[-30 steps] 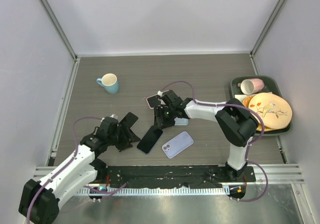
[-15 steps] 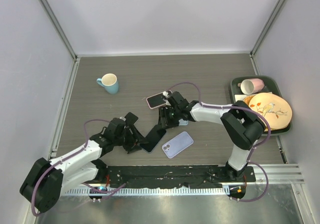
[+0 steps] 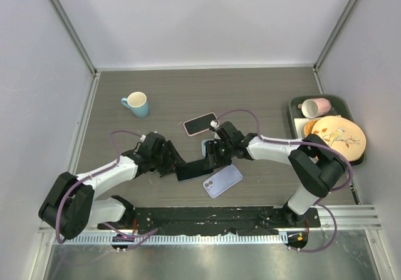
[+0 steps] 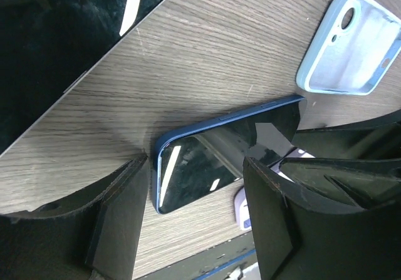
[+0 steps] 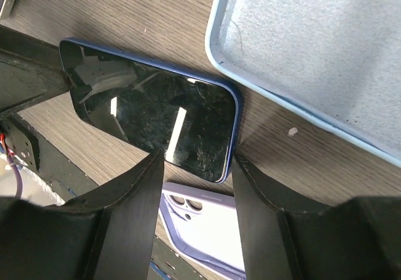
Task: Put the phone into the phone case
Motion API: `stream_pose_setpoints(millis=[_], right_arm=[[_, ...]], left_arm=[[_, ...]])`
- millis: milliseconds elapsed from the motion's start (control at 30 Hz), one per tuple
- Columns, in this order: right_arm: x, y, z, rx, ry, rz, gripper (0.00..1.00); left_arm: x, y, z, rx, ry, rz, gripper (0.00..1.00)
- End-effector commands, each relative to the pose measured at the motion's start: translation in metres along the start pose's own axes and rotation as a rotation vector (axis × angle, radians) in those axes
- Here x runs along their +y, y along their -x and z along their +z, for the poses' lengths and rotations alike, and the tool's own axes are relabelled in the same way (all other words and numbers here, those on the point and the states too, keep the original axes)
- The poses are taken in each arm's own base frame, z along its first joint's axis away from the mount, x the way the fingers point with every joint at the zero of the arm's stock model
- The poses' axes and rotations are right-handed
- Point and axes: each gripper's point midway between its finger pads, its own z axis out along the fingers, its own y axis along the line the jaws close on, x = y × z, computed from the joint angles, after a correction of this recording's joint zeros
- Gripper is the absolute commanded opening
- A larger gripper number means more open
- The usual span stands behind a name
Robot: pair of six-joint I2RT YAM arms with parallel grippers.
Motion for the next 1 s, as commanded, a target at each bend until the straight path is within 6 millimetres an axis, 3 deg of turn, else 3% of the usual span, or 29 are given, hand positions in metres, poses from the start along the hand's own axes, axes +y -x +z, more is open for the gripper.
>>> stream_pose_setpoints(millis=[0,200,367,600,733,967], right_arm=[[0.005,0.003,-0.002,-0.021,0.022,0.002,0.53],[-0.005,0.009,-0.002,-0.038,-0.005,0.008,0.53],[-0.013,0.006,0.008,-0.022,-0.018,0.006,0.53],[0.000,0.000,0.016,0.000,0.076,0.032,0.52],[0.009,-0.001,0.018,0.006,0.140,0.042,0.50],[0.003,0.002,0.019,-0.004,0.153,0.051,0.49]], left_arm=[[0.016,0.006,-0.009,-0.030,0.083,0.069,0.65],[0.047,-0.005,-0.018,-0.054,0.120,0.037,0.66],[0.053,-0.020,-0.011,-0.008,0.029,0.001,0.66],[0.033,-0.025,0.007,0.037,-0.106,-0.005,0.61],[0.021,-0.027,0.017,0.077,-0.171,0.019,0.54],[-0.018,-0.019,0.002,0.017,-0.392,0.074,0.43]])
